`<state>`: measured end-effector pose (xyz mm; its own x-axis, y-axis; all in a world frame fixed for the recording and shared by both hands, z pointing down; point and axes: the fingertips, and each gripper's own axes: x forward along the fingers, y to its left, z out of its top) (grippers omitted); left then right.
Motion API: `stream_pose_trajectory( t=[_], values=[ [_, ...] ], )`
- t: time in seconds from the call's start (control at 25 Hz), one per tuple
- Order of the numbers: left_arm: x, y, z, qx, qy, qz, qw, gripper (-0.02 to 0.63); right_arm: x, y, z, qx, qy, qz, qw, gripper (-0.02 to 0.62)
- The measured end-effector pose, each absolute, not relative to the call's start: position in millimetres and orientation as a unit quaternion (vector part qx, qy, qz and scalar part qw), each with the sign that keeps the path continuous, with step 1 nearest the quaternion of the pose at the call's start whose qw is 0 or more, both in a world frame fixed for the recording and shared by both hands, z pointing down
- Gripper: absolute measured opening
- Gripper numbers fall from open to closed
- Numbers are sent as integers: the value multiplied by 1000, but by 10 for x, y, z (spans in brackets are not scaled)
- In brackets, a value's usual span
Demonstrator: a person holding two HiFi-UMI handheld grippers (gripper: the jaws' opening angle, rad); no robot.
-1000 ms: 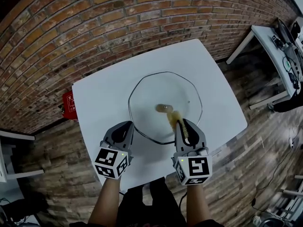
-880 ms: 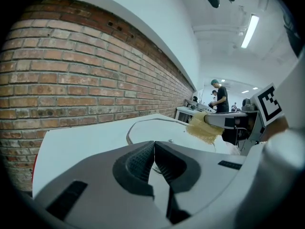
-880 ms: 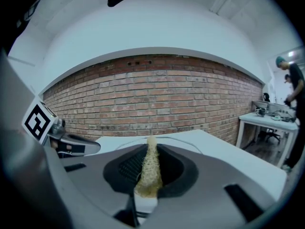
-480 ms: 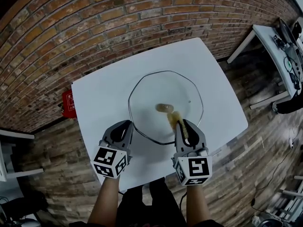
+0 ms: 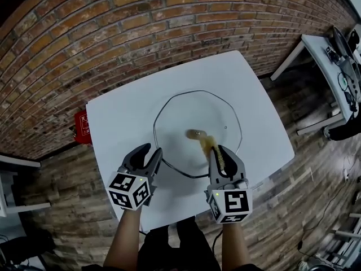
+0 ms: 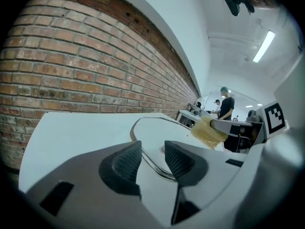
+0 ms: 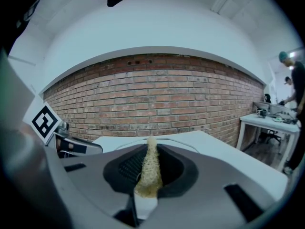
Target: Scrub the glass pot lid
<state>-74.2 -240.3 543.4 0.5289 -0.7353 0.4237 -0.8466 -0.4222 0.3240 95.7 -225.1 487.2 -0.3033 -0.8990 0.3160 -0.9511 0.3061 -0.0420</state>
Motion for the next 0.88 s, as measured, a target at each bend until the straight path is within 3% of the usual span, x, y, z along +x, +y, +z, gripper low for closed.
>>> stream_pose_trajectory(
  t=[0.88],
  values=[
    [-705,-2577,5783,814,-467,90,334,153,1075,-2474,4927,578,-798,103,136,58]
  ],
)
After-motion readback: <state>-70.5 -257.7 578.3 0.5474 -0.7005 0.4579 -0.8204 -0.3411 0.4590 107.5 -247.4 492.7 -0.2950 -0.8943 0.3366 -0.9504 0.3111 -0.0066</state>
